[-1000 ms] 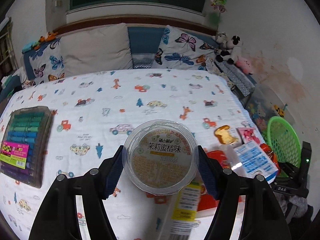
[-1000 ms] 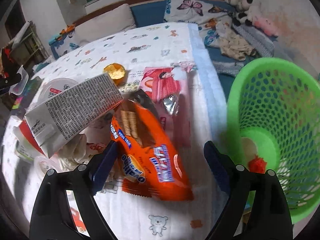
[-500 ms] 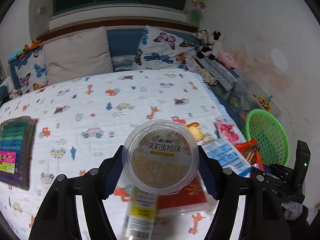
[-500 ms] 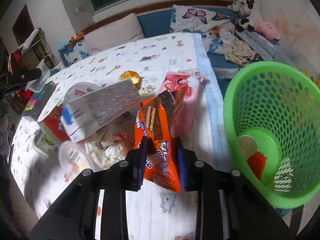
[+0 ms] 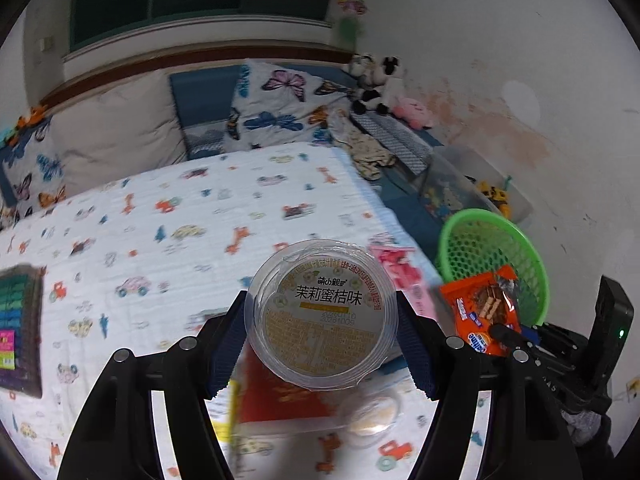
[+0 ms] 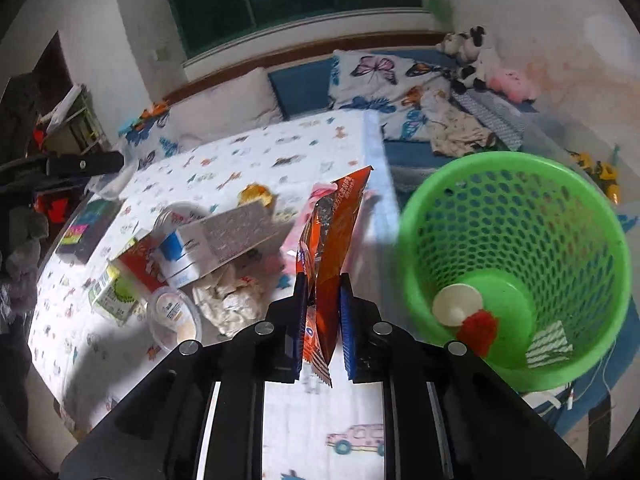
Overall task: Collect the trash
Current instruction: 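Drop the orange wrapper into the basket with the right tool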
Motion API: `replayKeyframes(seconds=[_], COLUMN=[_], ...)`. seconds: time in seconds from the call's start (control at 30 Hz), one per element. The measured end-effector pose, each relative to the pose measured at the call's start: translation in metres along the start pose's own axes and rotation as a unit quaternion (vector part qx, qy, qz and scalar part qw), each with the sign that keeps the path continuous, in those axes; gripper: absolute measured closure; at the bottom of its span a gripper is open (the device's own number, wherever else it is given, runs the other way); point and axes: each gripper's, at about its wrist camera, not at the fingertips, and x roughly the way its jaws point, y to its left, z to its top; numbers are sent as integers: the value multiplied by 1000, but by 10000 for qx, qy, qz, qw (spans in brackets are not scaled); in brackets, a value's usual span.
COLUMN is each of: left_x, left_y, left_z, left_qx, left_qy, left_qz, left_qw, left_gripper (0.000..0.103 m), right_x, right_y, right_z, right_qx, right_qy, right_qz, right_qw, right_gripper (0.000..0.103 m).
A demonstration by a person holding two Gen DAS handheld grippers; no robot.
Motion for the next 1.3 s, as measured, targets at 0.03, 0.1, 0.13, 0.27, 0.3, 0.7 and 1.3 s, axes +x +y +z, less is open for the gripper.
replayKeyframes(seconds=[0.03,0.1,0.13,0.27,0.3,0.7,1.3], left_x=[1,5,7,16,19,81,159], left_y=[-7,-27,-37,-74,-84,-191,-269], left_z=[2,6,9,17,19,29,20], left_qx=[54,183,244,459,510,1034,1186], left_qy=[6,16,23,40,58,530,1138], left_qz=[-53,-184,-251,-499,-561,-983,-1310], left_qw=[10000,9997,9994,9977,9971,9884,9777], left_gripper=[36,36,36,36,36,35,36], right_x=[-4,-15,-19,-30,-32,-18,-76], right_y=[-4,-17,-24,-59,-70,-155,-175], right_z=[1,5,6,8,8,2,-13], right_qx=[22,59,88,198,260,542,807], right_qy=[-45,-151,-179,-235,-220,70,-684], right_qz=[-52,-232,-313,-805,-925,-1746,-1951], right_qw=[10000,9996,9993,9963,9951,9831,9751], right_gripper=[87,87,87,87,87,82,40])
